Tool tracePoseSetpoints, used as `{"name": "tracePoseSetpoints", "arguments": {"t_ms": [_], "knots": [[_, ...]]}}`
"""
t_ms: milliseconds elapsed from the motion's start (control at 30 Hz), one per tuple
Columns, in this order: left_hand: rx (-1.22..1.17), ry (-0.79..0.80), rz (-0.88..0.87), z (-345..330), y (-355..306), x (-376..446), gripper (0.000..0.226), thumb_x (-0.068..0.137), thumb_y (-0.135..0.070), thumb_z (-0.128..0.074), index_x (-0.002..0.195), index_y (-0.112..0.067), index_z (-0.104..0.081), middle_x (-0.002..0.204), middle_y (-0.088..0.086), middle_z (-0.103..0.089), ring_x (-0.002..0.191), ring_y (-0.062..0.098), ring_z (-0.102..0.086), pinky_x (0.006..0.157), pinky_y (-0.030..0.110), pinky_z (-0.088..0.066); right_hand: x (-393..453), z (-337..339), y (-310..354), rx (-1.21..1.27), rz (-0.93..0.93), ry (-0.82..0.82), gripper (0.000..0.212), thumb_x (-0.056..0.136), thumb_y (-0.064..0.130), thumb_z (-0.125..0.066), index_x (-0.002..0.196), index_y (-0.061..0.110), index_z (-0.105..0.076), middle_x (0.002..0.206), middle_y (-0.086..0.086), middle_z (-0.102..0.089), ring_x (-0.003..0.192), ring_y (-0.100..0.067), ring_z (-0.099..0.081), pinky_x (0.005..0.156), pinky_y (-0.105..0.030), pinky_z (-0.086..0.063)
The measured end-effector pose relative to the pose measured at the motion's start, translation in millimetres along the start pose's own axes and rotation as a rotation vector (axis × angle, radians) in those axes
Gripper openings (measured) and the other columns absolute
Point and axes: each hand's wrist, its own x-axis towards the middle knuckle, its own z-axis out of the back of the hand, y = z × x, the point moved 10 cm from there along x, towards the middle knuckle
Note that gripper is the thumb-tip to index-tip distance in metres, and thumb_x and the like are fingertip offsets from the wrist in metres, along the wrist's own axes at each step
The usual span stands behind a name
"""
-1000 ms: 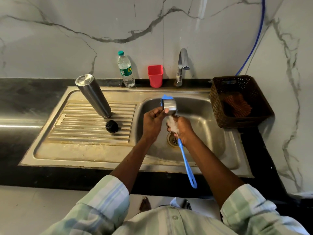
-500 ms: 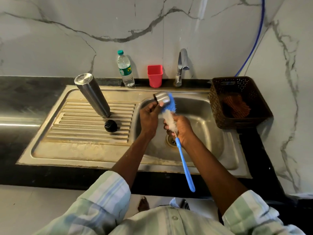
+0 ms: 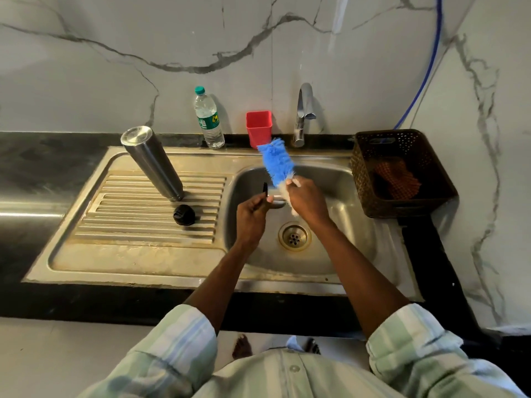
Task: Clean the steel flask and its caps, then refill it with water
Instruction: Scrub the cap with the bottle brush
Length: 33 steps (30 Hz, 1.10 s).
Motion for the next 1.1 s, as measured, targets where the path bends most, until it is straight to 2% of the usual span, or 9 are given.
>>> {"name": "tracePoseSetpoints", "arguments": {"t_ms": [167, 267, 333, 467, 600, 733, 900, 967, 1100], "knots": [[-0.104, -0.148, 0.089, 31, 7, 5, 0.022, 0.096, -0.024, -0.064, 0.101, -0.007, -0.076, 0.092, 0.001, -0.077, 0.089, 0.014, -0.070, 0.085, 0.039, -0.056, -5, -19, -13, -0.057, 0.086, 0.061, 0.028, 0.096, 0.037, -0.046, 0.100, 0.016, -0.064, 0.103, -0.010, -0.068, 0.094, -0.031, -0.061, 0.077, -0.038, -0.048], [-0.151, -0.101, 0.129, 35, 10, 5, 0.023, 0.092, -0.028, -0.069, 0.101, -0.008, -0.077, 0.096, 0.010, -0.076, 0.092, 0.023, -0.071, 0.086, 0.044, -0.057, -3, -33, -28, 0.005, 0.025, 0.107, 0.026, 0.097, 0.029, -0.049, 0.093, 0.013, -0.068, 0.099, -0.014, -0.068, 0.094, -0.032, -0.062, 0.078, -0.037, -0.046], [-0.229, -0.122, 0.152, 46, 12, -1, 0.017, 0.090, -0.024, -0.071, 0.097, -0.009, -0.077, 0.094, 0.009, -0.076, 0.090, 0.021, -0.071, 0.082, 0.039, -0.057, -3, -43, -36, 0.092, -0.035, 0.131, 0.024, 0.097, 0.027, -0.050, 0.082, 0.016, -0.065, 0.088, -0.011, -0.067, 0.086, -0.032, -0.063, 0.071, -0.035, -0.046], [-0.300, -0.279, 0.127, 96, 14, -17, 0.010, 0.086, -0.010, -0.073, 0.095, -0.010, -0.077, 0.092, 0.008, -0.075, 0.091, 0.021, -0.069, 0.080, 0.030, -0.053, -14, -76, -22, 0.256, -0.089, 0.191, 0.018, 0.095, 0.025, -0.053, 0.092, 0.014, -0.066, 0.080, -0.011, -0.063, 0.064, -0.031, -0.059, 0.058, -0.042, -0.050], [-0.254, -0.490, 0.058, 163, 11, -36, 0.019, 0.083, -0.007, -0.075, 0.102, -0.003, -0.075, 0.094, 0.009, -0.074, 0.086, 0.018, -0.068, 0.075, 0.024, -0.053, -25, -118, 4, 0.305, -0.071, 0.266, 0.016, 0.091, 0.036, -0.055, 0.092, 0.024, -0.066, 0.088, -0.008, -0.065, 0.077, -0.031, -0.063, 0.070, -0.048, -0.056], [-0.267, -0.674, 0.055, 226, 20, -47, 0.014, 0.077, -0.012, -0.081, 0.083, -0.022, -0.075, 0.109, 0.007, -0.053, 0.106, 0.020, -0.057, 0.094, 0.036, -0.050, -37, -144, 27, 0.344, -0.055, 0.301, 0.019, 0.094, 0.032, -0.056, 0.077, 0.026, -0.062, 0.080, -0.002, -0.062, 0.076, -0.026, -0.061, 0.068, -0.047, -0.055], [-0.512, -0.621, 0.181, 253, 44, -37, 0.014, 0.087, -0.004, -0.071, 0.097, -0.009, -0.062, 0.097, 0.013, -0.070, 0.093, 0.025, -0.069, 0.093, 0.039, -0.054, -33, -171, 38, 0.375, -0.059, 0.320, 0.012, 0.098, 0.030, -0.054, 0.096, 0.024, -0.064, 0.093, -0.006, -0.065, 0.080, -0.023, -0.062, 0.065, -0.039, -0.055], [-0.389, -0.648, 0.190, 265, 47, -35, 0.027, 0.081, -0.008, -0.078, 0.094, -0.013, -0.055, 0.100, 0.012, -0.064, 0.096, 0.026, -0.066, 0.090, 0.039, -0.052, -30, -177, 40, 0.372, -0.068, 0.301, 0.015, 0.098, 0.030, -0.054, 0.102, 0.021, -0.065, 0.091, -0.005, -0.064, 0.081, -0.023, -0.062, 0.073, -0.043, -0.056], [0.238, -0.658, 0.145, 279, 40, -23, 0.059, 0.072, -0.015, -0.085, 0.115, -0.018, -0.044, 0.112, 0.007, -0.056, 0.101, 0.019, -0.057, 0.084, 0.028, -0.052, -25, -186, 41, 0.346, -0.099, 0.247, 0.016, 0.095, 0.035, -0.054, 0.095, 0.023, -0.066, 0.091, -0.007, -0.066, 0.086, -0.030, -0.065, 0.078, -0.045, -0.055]]}}
